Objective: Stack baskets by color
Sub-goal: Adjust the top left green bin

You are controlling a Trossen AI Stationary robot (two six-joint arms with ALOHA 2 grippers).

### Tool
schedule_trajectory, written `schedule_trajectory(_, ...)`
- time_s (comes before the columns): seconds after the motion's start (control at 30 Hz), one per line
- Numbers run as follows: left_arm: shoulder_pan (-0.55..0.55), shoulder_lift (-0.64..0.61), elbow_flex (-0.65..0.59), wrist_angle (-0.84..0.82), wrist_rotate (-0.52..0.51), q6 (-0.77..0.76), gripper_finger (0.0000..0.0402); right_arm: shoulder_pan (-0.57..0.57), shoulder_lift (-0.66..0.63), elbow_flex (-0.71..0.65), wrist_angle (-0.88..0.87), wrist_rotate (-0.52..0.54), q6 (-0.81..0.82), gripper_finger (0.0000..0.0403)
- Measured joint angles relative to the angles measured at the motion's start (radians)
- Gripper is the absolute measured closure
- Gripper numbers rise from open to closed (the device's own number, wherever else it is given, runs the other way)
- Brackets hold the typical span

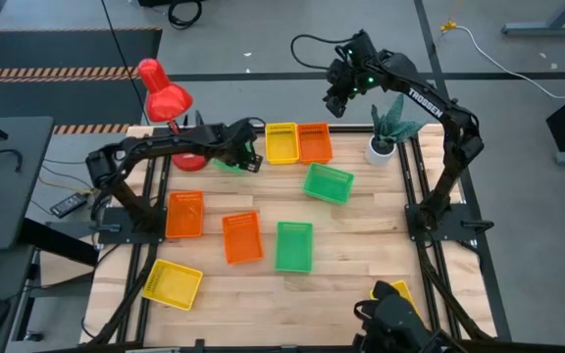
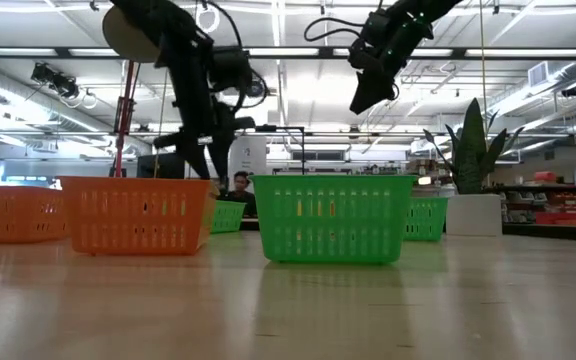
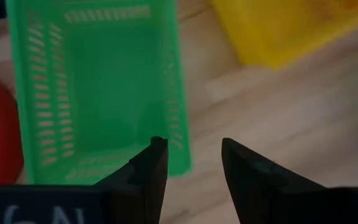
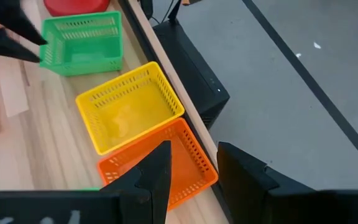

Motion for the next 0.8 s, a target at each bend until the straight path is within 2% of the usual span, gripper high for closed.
schedule_trajectory(0.27,0.035,0.092,0.0,0.072,0.003,-0.007,0.0243,-0.003,-0.009,0.0,0.0,0.0,-0.001,0.0268)
schedule_trajectory(0.47,0.035,0.148,0.001,0.113,-0.031,-0.089,0.0254,-0.004,-0.009,0.0,0.002,0.0,-0.003,0.0268)
schedule_trajectory(0.63,0.035,0.178,0.0,0.171,-0.037,-0.125,0.0289,-0.003,-0.009,0.0,0.003,0.0,-0.004,0.0268)
schedule_trajectory(0.8,0.036,0.196,0.0,0.236,-0.023,-0.164,0.035,-0.003,-0.01,0.0,0.003,0.0,-0.004,0.0268)
